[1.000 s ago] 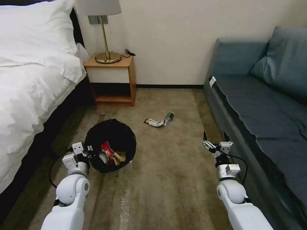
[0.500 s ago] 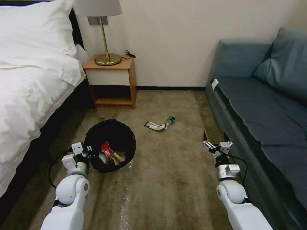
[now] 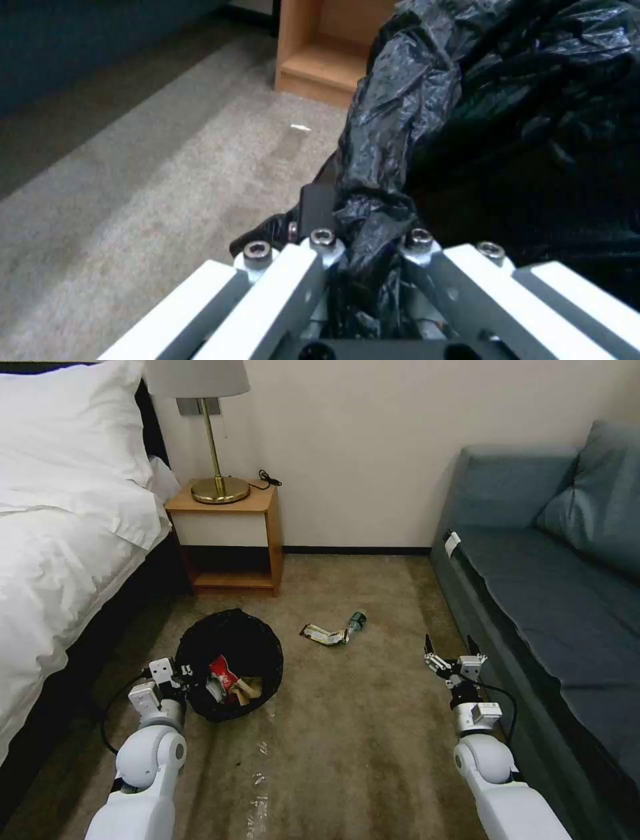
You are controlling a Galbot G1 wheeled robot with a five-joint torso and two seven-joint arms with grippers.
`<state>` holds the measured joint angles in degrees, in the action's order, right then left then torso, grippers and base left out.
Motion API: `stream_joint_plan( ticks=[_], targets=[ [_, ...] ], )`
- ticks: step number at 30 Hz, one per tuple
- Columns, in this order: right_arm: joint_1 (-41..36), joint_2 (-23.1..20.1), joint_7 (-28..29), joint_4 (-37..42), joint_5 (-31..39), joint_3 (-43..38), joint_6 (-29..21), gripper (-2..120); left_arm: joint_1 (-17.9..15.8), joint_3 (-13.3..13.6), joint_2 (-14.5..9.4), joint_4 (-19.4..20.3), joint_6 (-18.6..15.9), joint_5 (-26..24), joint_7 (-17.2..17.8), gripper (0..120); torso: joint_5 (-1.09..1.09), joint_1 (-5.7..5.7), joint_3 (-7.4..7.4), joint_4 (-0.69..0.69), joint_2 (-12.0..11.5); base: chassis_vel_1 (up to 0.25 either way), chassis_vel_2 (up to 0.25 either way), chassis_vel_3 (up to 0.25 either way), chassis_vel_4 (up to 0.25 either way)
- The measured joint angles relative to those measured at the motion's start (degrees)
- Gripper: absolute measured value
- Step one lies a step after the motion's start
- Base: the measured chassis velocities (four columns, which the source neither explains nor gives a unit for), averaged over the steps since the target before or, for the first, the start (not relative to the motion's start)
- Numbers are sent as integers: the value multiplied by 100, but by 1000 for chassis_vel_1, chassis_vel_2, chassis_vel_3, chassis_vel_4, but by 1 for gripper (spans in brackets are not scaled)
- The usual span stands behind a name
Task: Pick up the trash bin, then pick up the garbage on the floor and place it into the trash bin.
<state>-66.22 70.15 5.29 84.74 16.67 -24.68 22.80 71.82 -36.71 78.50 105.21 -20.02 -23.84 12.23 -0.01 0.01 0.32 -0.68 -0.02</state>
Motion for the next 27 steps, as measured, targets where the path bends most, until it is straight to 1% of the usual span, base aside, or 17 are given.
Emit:
stream_joint_plan(
  ticks=[24,27],
  targets=[
    [-15,-35,-2,18,14,3,6,100,23,35,14,39,-3,16,0,3,0,0,0,0,0,-102,95,89,-99],
    [-16,-22,-2,19,15,-3,7,100,32,36,44,39,-3,20,0,3,0,0,0,-1,0,-114,84,93,-108]
  ],
)
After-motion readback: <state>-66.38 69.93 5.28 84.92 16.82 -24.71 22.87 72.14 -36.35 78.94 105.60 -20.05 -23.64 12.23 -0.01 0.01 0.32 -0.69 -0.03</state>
